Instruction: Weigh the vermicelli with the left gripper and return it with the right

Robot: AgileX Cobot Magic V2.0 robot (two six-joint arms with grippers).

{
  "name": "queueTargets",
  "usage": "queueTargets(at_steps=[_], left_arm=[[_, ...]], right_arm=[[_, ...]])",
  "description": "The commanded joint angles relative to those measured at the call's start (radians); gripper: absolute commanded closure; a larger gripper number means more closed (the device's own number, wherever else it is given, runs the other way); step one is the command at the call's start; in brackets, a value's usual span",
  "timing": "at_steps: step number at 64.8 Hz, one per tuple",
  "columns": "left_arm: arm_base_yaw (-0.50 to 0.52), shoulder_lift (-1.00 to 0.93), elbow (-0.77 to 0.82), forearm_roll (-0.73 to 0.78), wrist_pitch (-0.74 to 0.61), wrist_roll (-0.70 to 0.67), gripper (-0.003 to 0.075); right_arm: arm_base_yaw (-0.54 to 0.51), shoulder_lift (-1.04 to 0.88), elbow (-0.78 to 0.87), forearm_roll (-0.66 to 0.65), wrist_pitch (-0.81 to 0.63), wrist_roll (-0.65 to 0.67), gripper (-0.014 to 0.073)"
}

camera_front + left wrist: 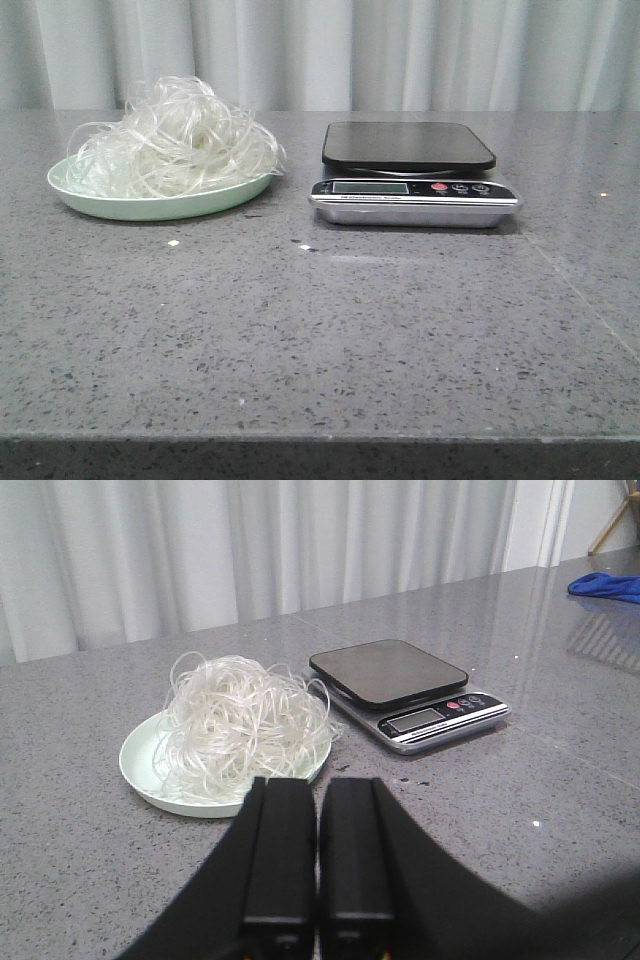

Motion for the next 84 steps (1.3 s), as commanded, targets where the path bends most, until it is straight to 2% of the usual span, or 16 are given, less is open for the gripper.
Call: queueTargets(at_steps=[1,47,56,64,75,84], left_arm=[[0.003,0.014,-0.024,-0.016,-0.079,-0.001,0.0586],[0.003,0.014,-0.016,-0.016,-0.081,-0.001,0.0586],[0.070,0.014,0.048,-0.016,-0.103,-0.001,0.0586],[0.178,0.014,0.135,-0.016,-0.214,-0.001,0.0586],[0.346,0.011,0.276,-0.016,-0.463,-0.004,0.0586],[0.404,-0.047,0.362,-0.016,-0.595,-0.005,0.0586]], right_arm=[[-0.006,0.010,-0.023,0.001,-0.075,-0.012,0.0433],[0.001,0.010,-0.023,0.001,-0.072,-0.012,0.0433],[0.001,0.010,-0.023,0.001,-0.072,-0.012,0.0433],[0.001,0.010,-0.023,0.001,-0.072,-0.012,0.0433],[0.001,0.010,-0.023,0.001,-0.072,-0.012,0.0433],[0.001,0.010,-0.023,0.001,-0.072,-0.012,0.0433]])
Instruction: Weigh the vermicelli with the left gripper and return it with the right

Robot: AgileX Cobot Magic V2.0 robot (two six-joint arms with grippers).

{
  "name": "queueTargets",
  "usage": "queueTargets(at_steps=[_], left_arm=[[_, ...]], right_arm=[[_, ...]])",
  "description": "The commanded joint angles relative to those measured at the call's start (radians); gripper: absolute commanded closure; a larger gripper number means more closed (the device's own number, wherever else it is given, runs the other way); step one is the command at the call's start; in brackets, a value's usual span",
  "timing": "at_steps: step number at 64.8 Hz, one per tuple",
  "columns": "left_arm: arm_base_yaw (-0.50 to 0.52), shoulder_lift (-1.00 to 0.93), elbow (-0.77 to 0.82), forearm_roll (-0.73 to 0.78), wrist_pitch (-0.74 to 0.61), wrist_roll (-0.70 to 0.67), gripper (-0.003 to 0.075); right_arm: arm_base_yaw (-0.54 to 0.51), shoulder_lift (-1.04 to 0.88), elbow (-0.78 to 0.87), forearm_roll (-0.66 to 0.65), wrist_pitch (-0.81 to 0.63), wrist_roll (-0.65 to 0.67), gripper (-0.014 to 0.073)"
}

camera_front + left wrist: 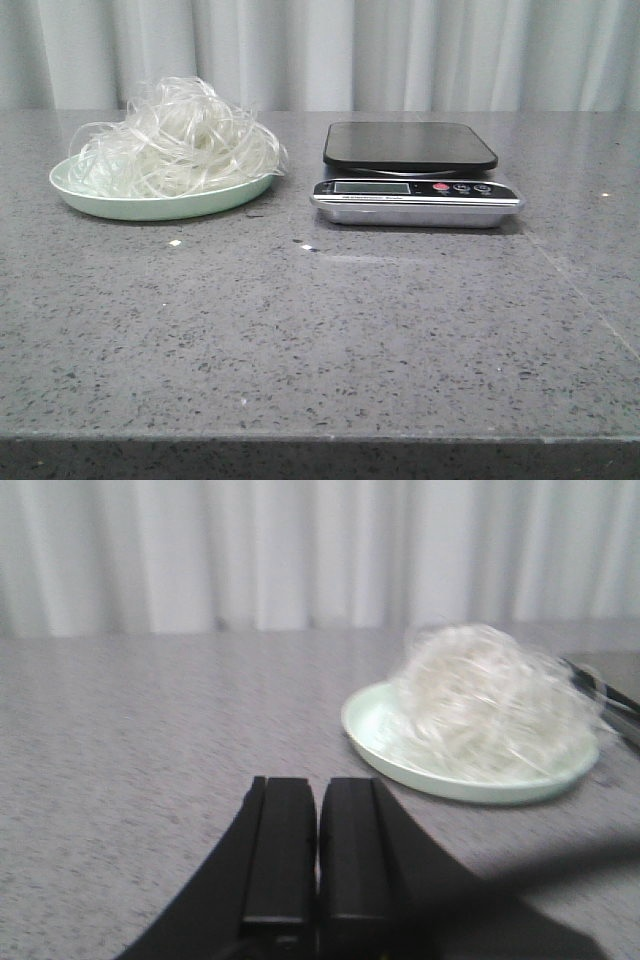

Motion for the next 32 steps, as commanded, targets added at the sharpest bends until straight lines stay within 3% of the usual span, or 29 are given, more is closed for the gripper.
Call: queueTargets(at_steps=[1,8,32], left_arm=[[0.028,-0.035,0.025,-0.012,-0.187,-0.005,0.0586],[0.048,-0.044,0.091,-0.012,-0.270,-0.005,0.0586],[0.109,-0.046,0.089,-0.012,-0.245,-0.005,0.0586]], right_arm=[[0.001,0.010,-0.023,0.001,-0.078,-0.010,0.0433],[0.001,0.010,-0.023,0.001,-0.077,-0.010,0.0433],[0.001,0.010,-0.023,0.001,-0.077,-0.010,0.0433]])
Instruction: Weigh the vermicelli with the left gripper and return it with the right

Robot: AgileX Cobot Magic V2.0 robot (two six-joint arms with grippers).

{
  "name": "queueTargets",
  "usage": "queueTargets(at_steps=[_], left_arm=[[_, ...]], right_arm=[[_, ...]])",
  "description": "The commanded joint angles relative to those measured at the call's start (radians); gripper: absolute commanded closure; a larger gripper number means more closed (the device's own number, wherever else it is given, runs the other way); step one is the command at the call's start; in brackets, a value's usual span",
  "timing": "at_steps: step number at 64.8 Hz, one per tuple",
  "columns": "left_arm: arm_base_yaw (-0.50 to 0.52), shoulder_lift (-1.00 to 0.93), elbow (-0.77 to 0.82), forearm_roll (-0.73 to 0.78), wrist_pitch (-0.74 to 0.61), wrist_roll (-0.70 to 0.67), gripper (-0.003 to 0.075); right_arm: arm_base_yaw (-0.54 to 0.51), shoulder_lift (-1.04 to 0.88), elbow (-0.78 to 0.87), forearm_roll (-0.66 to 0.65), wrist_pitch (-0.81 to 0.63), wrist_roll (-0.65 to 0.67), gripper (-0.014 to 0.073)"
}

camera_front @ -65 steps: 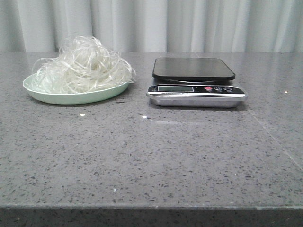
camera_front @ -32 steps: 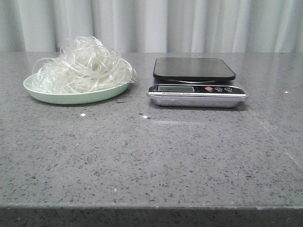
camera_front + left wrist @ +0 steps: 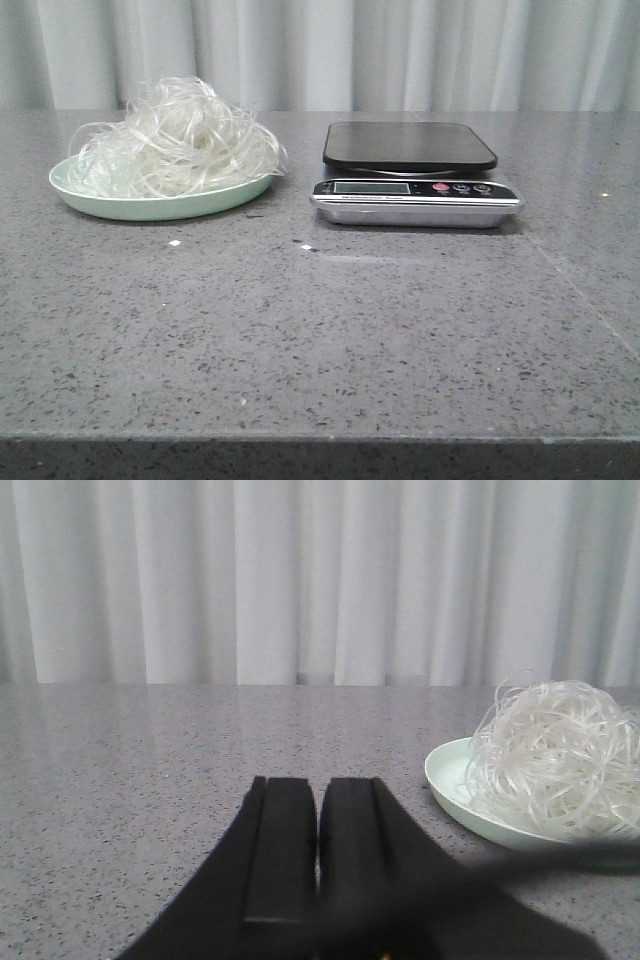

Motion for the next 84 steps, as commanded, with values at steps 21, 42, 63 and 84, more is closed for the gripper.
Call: queueTargets(at_steps=[21,42,63,84], left_arm=[[0.004,-0.022,0.007,-0.008,-0.083,-0.005,0.0586],[0.004,-0.022,0.007,-0.008,-0.083,-0.005,0.0586],[0.004,-0.022,0.007,-0.008,-0.083,-0.005,0.0586],[0.004,-0.022,0.007,-0.008,-0.083,-0.005,0.0586]], right_arm=[[0.001,0.010,-0.023,0.001,-0.079,-0.010,0.0433],[0.001,0.010,-0.023,0.001,-0.079,-0.010,0.0433],[-0.125,0.010,0.043,-0.042,-0.132,-0.010,0.0433],[-0.283,-0.067,0.319,-0.041,-0.415,0.002,0.0433]])
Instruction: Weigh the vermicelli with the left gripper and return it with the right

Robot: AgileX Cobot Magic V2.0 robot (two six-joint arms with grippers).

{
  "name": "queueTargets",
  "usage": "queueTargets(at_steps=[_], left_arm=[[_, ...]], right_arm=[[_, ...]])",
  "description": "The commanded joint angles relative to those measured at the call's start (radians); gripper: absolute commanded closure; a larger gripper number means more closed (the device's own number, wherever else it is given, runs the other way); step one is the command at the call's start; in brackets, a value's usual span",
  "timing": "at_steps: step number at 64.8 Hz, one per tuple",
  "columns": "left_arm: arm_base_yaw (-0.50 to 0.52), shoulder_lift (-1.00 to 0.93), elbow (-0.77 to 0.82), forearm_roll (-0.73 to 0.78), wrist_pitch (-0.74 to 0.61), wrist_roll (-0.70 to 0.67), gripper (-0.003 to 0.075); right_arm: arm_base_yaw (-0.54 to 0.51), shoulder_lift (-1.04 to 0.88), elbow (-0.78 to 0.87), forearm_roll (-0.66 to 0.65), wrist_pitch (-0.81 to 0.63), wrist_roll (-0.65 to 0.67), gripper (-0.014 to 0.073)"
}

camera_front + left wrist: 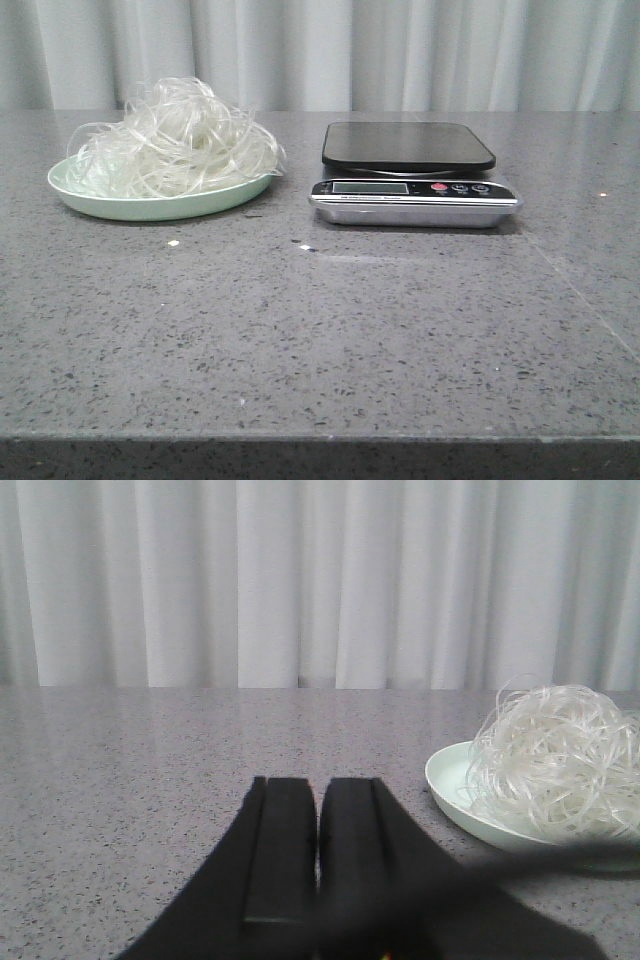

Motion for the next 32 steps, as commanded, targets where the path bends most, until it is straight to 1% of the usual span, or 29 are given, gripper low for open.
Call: queueTargets(at_steps=[1,14,18,32], left_arm=[[0.002,-0.022,0.007,-0.008,-0.077,-0.005,0.0586],[0.002,-0.022,0.007,-0.008,-0.077,-0.005,0.0586],[0.002,-0.020,0.007,-0.008,-0.077,-0.005,0.0586],[0.002,-0.020,0.007,-0.008,-0.077,-0.005,0.0586]], right_arm=[[-0.007,-0.035,0.049,-0.013,-0.180,0.002,0.0433],[-0.007,-0.134,0.164,-0.013,-0.285,0.021,0.0433],[-0.007,-0.132,0.192,-0.013,-0.353,0.045,0.0433],[-0.007,-0.132,0.190,-0.013,-0.363,0.049,0.0433]])
